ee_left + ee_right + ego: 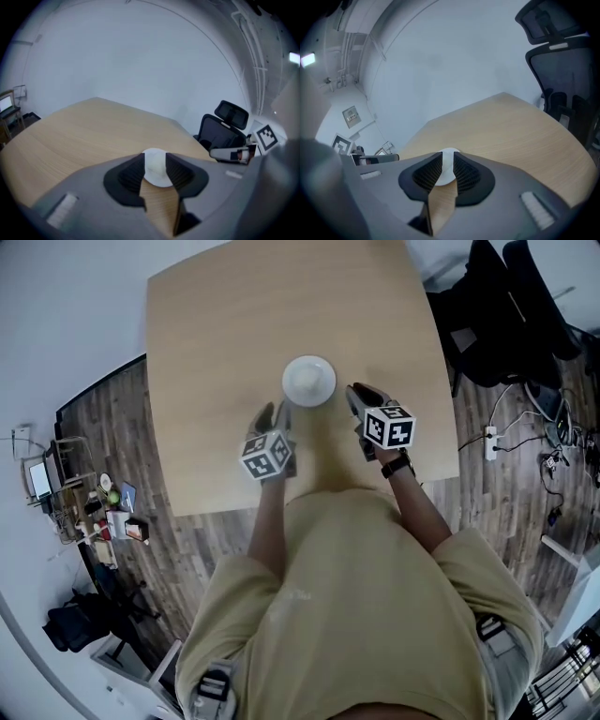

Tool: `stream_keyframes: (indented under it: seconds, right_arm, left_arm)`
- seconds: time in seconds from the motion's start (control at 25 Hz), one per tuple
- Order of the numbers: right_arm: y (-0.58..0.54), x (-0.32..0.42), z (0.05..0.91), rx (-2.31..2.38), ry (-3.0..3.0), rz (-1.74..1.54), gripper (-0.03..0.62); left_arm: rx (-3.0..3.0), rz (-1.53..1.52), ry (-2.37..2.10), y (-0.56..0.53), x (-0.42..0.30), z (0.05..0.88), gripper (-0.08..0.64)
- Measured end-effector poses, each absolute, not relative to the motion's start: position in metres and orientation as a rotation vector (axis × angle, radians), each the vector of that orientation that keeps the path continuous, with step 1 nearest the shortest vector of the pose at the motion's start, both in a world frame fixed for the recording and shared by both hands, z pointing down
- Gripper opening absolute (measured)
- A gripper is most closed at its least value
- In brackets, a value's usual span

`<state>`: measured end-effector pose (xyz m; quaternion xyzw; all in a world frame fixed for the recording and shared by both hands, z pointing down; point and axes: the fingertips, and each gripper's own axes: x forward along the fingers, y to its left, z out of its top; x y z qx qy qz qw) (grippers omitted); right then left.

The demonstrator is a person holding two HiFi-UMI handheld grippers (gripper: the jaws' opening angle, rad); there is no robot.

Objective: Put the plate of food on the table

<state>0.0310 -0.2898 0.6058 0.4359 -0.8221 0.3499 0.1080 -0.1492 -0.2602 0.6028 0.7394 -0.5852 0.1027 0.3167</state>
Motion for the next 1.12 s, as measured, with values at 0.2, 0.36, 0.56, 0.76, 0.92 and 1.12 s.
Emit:
stream_keyframes:
  seconds: [0.2, 0.36, 0.56, 0.76, 0.92, 1.12]
  right_arm:
    - [-0.254, 0.038, 0.571, 1.28, -2.483, 0.779, 0.05]
    - [-0.232, 0.037, 0.547, 1.28, -2.527, 0.619, 0.011]
    - [-0.207, 0.037, 0.523, 1.296, -2.58, 0.515, 0.005]
    - [-0.188, 0.051, 0.498, 1.39, -2.602, 0.411, 0.005]
    - [-0.171, 0.066, 0.482, 1.448, -2.594, 0.315, 0.005]
    - [-0.155, 0.09, 0.478, 1.502, -2.581, 0.294, 0.005]
  left_arm:
    - [2.06, 0.255, -1.638, -0.232, -0.138, 0.561, 0.104]
    - [2.134, 0.268, -1.696, -0.212, -0.127, 0.536, 0.075]
    - [2.198, 0.277, -1.766, -0.184, -0.119, 0.513, 0.044]
    - [2.217, 0.207, -1.835, -0.155, -0.119, 0.493, 0.0]
    - [2.227, 0.178, -1.89, -0.13, -0.119, 0.483, 0.0]
    - [2.228, 0.152, -1.934, -0.108, -0.111, 0.476, 0.0]
